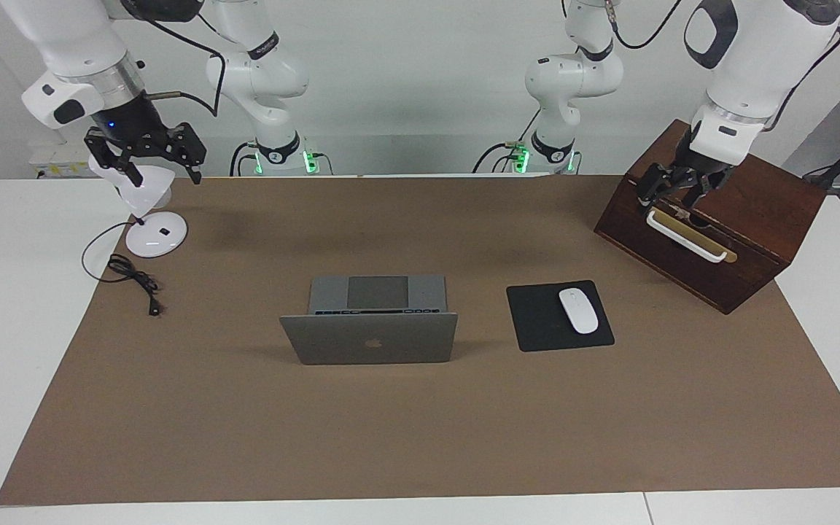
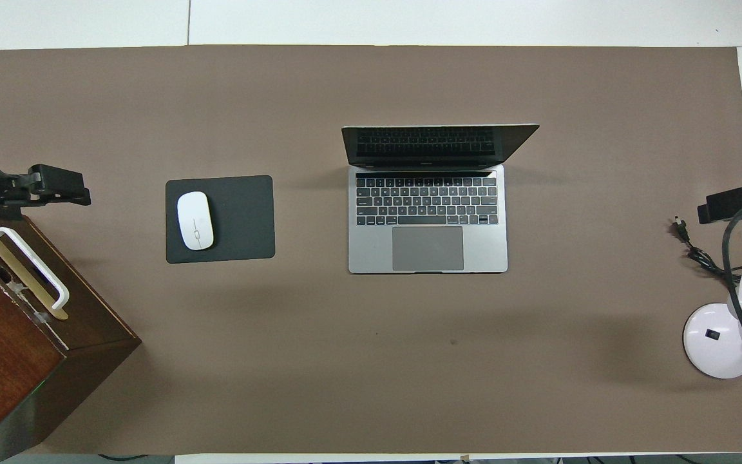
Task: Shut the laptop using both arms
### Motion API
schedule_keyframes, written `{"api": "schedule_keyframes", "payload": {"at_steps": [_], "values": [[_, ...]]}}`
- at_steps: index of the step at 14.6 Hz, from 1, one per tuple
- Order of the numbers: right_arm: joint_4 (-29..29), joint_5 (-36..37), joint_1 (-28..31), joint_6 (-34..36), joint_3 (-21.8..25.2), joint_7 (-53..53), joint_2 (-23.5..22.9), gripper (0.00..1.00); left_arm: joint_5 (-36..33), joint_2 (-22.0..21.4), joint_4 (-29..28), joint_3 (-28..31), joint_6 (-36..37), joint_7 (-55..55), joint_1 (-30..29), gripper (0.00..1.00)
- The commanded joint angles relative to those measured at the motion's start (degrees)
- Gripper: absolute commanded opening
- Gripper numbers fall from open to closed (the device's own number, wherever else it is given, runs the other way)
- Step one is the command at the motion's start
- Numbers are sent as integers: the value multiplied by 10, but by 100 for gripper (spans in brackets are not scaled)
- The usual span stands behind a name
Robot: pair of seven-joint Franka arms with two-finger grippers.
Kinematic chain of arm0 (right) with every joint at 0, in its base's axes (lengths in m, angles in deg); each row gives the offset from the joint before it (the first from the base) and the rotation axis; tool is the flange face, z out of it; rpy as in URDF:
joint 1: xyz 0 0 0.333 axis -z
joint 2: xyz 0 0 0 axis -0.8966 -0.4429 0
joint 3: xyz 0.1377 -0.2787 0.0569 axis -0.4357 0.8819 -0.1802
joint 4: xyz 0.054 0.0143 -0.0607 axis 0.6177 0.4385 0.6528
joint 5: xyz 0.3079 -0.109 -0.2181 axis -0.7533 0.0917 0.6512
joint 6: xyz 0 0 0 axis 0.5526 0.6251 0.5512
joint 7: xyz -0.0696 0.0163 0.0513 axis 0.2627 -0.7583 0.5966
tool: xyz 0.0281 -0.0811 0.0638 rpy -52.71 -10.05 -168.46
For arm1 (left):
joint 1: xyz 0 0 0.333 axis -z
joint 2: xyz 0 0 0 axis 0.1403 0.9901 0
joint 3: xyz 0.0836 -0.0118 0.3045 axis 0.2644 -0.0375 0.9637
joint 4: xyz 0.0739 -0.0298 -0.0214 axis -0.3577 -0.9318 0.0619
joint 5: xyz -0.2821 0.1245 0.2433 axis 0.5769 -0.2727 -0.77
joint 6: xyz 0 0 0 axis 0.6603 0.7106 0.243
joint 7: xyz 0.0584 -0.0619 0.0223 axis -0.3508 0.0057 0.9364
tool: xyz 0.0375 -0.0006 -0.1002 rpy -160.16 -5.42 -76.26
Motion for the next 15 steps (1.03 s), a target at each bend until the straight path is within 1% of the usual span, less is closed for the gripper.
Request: {"api": "schedule_keyframes", "payload": {"at_steps": [1, 3, 5, 8, 9, 11, 13, 14, 15], "values": [[10, 8, 4, -37, -1, -25, 8, 100, -9, -36, -70, -2, -56, 20, 7, 100], [8, 8, 4, -51, 1, -49, 3, 100, -8, -49, -99, -4, -85, 61, 12, 100], [8, 3, 4, -74, 4, -51, -5, 100, -2, -51, -103, -5, -95, 98, 17, 100], [3, 6, 4, -110, 11, -52, -27, 100, 34, -47, -120, -4, -151, 202, 46, 100], [-11, 8, 4, -117, 11, -52, -44, 100, 59, -46, -128, -4, -172, 262, 50, 100], [-45, 11, 4, -117, 11, -52, -81, 99, 73, -46, -134, -4, -183, 351, 64, 100], [-51, 12, 4, -126, 11, -52, -102, 88, 73, -46, -139, -5, -180, 396, 77, 100], [-53, 13, 4, -141, 12, -52, -111, 80, 74, -47, -151, -4, -182, 429, 93, 100], [-53, 13, 4, -149, 12, -52, -119, 65, 74, -46, -153, -4, -184, 480, 108, 100]]}}
